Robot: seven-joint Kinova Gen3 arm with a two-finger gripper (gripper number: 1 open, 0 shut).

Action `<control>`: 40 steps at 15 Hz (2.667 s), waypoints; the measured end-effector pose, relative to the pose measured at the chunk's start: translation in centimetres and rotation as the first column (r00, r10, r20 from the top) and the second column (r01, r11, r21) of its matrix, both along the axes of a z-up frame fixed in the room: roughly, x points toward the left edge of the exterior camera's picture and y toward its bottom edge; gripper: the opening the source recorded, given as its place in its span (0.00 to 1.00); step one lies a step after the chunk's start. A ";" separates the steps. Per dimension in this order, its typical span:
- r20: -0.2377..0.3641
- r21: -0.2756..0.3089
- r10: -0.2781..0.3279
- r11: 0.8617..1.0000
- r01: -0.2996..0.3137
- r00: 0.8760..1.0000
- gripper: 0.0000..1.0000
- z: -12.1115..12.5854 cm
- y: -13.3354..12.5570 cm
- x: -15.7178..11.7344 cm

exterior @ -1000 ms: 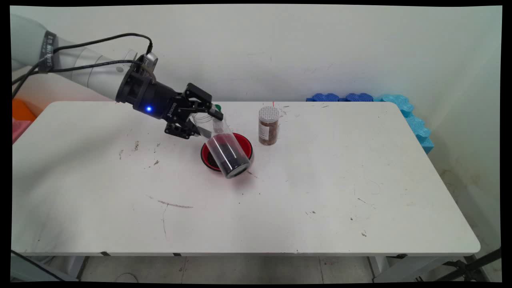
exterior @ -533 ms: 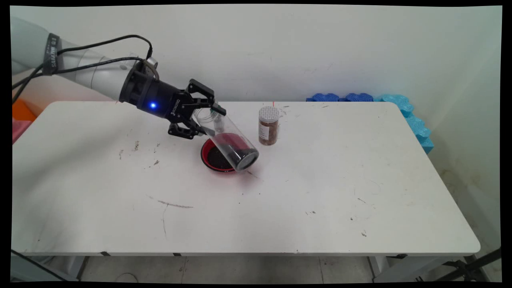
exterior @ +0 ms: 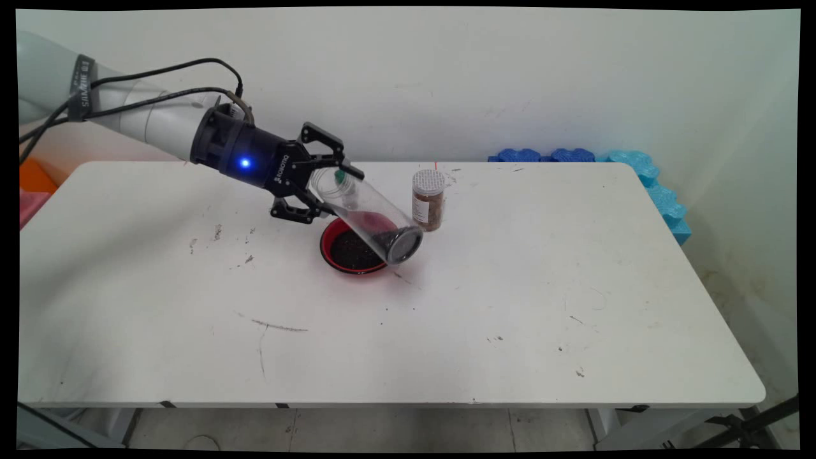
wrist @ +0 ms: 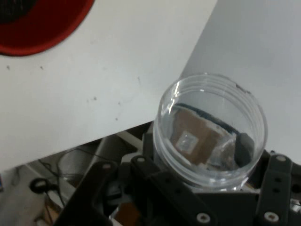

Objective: Pour the black seasoning powder in the red bowl

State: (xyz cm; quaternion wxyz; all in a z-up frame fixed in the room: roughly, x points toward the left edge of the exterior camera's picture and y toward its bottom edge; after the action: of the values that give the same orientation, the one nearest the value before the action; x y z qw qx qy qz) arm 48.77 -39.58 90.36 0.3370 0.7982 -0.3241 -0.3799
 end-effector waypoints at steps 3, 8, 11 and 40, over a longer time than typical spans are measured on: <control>-0.035 0.033 0.024 0.999 -0.023 0.999 0.00 0.0 -0.1 0.1; -0.088 0.078 0.056 0.996 -0.049 0.995 0.00 -0.1 -0.3 0.2; -0.118 0.105 0.077 0.992 -0.064 0.990 0.00 -0.3 -0.6 0.0; -0.260 0.309 0.216 0.942 -0.131 0.941 0.00 -4.0 -2.2 -2.0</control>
State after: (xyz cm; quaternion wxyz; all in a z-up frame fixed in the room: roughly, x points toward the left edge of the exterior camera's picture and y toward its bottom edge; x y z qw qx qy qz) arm 46.81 -41.75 86.32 0.2940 0.7997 -0.1404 -0.5043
